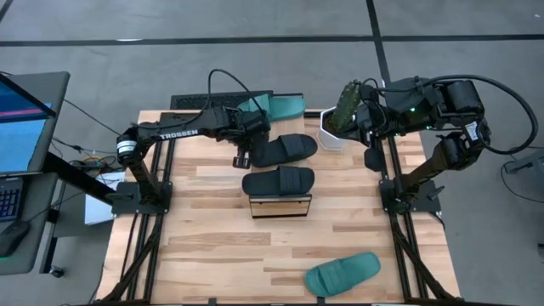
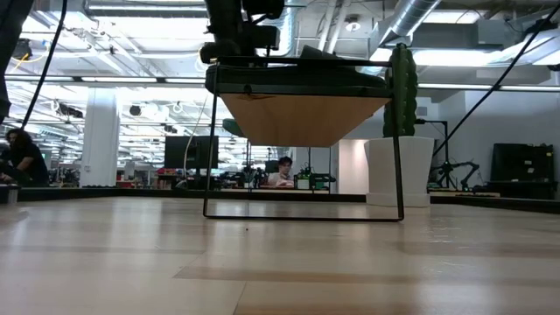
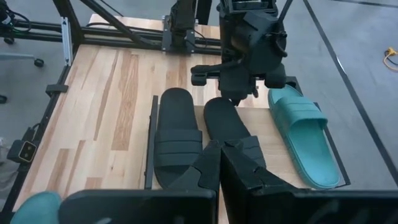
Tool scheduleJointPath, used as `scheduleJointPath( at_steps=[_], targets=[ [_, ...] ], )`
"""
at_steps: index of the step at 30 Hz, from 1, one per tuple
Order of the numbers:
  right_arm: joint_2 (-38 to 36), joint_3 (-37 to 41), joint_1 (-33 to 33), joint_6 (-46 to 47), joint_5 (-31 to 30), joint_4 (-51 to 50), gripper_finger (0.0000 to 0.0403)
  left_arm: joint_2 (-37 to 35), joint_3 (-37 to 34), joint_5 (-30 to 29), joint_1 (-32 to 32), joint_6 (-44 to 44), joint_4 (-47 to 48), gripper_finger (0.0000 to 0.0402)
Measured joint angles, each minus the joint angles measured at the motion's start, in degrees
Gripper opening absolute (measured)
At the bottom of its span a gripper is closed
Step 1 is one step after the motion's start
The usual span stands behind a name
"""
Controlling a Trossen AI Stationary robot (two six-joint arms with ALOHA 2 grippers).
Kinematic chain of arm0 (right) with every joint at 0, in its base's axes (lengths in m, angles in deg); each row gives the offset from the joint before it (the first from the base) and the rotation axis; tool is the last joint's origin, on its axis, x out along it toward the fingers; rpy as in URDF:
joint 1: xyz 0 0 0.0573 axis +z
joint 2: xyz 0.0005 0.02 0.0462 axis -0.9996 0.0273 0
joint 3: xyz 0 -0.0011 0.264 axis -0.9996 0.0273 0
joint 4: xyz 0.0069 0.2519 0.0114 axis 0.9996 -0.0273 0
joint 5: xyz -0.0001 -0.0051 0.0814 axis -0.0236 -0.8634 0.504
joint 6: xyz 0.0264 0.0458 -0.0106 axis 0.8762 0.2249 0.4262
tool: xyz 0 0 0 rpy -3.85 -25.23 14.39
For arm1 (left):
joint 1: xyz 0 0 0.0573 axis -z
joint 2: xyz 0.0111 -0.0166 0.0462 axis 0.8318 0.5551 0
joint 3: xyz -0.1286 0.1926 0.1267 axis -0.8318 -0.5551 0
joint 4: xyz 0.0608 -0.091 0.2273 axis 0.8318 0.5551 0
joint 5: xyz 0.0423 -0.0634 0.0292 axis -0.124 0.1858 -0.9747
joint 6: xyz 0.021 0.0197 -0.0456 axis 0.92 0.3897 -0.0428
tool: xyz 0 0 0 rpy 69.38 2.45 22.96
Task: Pick and place slides into the shelf
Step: Adjust the top black slipper on the shelf
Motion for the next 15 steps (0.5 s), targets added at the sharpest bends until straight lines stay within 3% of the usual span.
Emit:
scheduleJointPath(
  at_steps=[11,15],
  targets=[
    [6.2,3.8,-8.9,-8.8,-1.0,-2.8,0.0000,-0.2,8.3,-0.2,0.2,-6.0,11.2,0.0000],
    [8.6,7.7,-14.0,-13.4,5.2,-2.2,0.0000,-0.7,12.4,0.0,1.0,-9.0,15.7,0.0000]
  ],
)
